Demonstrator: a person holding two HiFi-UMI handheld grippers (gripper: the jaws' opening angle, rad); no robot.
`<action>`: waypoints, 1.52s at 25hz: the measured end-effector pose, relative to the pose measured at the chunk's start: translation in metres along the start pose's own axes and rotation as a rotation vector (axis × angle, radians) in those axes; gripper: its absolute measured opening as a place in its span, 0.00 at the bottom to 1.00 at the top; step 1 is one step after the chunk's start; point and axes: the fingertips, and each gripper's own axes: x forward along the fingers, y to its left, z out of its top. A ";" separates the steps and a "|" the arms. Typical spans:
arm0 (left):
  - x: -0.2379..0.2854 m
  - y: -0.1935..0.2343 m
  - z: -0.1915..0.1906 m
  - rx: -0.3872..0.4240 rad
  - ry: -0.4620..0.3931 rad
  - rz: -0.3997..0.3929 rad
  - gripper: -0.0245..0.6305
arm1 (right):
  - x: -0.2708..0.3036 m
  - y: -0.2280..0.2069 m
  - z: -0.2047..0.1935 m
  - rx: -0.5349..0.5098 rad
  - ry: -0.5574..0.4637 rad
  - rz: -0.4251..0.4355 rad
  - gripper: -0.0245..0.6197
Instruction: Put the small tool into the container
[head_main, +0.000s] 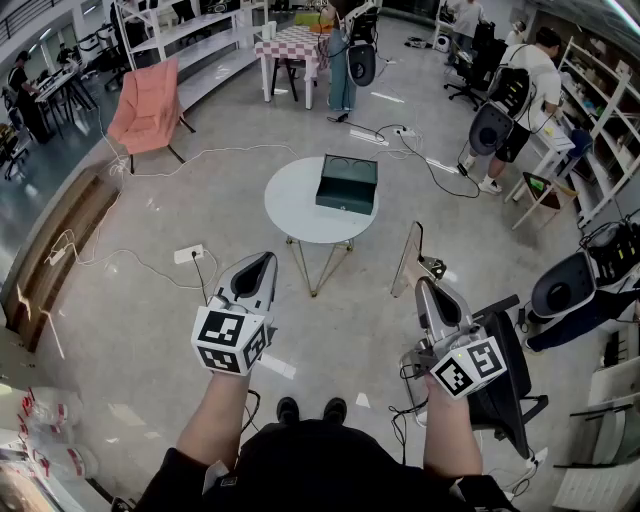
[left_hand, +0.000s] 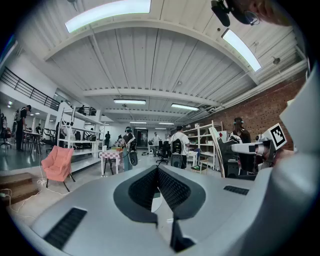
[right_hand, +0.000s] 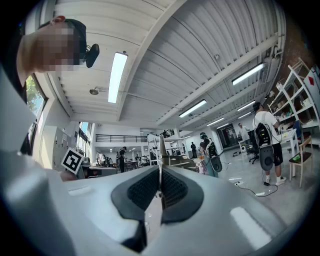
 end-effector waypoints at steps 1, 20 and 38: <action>0.000 -0.001 0.000 0.002 0.000 0.000 0.05 | 0.000 -0.001 0.000 0.003 -0.001 0.000 0.05; -0.041 0.048 -0.004 0.016 -0.010 -0.056 0.05 | 0.026 0.054 -0.016 0.103 -0.016 -0.035 0.06; -0.001 0.089 -0.016 -0.004 0.024 -0.049 0.05 | 0.078 0.031 -0.043 0.132 0.045 -0.039 0.06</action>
